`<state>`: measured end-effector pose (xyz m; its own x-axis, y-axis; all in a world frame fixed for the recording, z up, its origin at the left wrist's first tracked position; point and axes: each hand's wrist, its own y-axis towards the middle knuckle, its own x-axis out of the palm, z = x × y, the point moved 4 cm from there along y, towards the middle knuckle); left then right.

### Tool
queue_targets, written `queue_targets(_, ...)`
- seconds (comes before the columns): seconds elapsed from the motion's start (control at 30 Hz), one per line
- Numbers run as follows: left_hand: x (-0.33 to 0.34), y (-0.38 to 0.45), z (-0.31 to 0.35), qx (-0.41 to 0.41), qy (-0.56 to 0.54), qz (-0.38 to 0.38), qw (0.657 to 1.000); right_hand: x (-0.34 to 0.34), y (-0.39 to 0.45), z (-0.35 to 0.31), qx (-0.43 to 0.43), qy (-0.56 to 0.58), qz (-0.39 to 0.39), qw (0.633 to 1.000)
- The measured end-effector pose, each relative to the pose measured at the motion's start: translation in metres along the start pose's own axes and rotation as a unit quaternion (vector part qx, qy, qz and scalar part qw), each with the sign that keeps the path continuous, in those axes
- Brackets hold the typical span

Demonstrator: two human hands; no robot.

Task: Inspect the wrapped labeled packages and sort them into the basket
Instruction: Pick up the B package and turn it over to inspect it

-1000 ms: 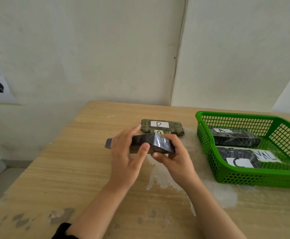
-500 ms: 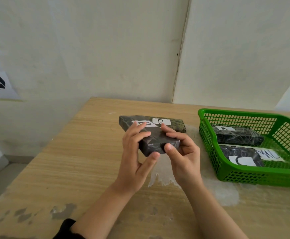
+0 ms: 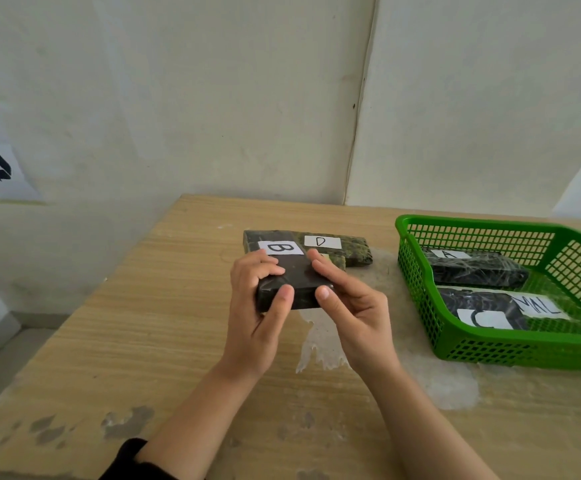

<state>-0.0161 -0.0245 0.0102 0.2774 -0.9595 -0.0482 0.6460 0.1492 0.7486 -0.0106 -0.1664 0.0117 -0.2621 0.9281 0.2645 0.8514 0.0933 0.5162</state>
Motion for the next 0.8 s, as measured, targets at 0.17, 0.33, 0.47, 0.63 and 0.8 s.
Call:
queue_targets(0.17,-0.004,0.003,-0.002,-0.011,-0.013,0.003,1.000,-0.001,0.000,0.004,0.002,-0.046,-0.009,0.999)
queue_targets(0.33,-0.023,0.019,-0.016,-0.127,-0.286,0.062,0.948,-0.008,0.005,0.004,0.023,-0.133,0.002,0.991)
queue_targets(0.47,-0.021,0.021,-0.014,-0.178,-0.420,0.027,0.889,-0.019,0.009,0.001,0.024,-0.173,0.083,0.981)
queue_targets(0.63,-0.019,0.021,-0.011,-0.214,-0.493,-0.008,0.843,-0.029,0.008,0.003,0.098,-0.169,0.133,0.972)
queue_targets(0.8,-0.021,0.018,-0.016,-0.275,-0.418,0.046,0.865,-0.032,0.010,0.005,0.106,-0.117,0.158,0.975)
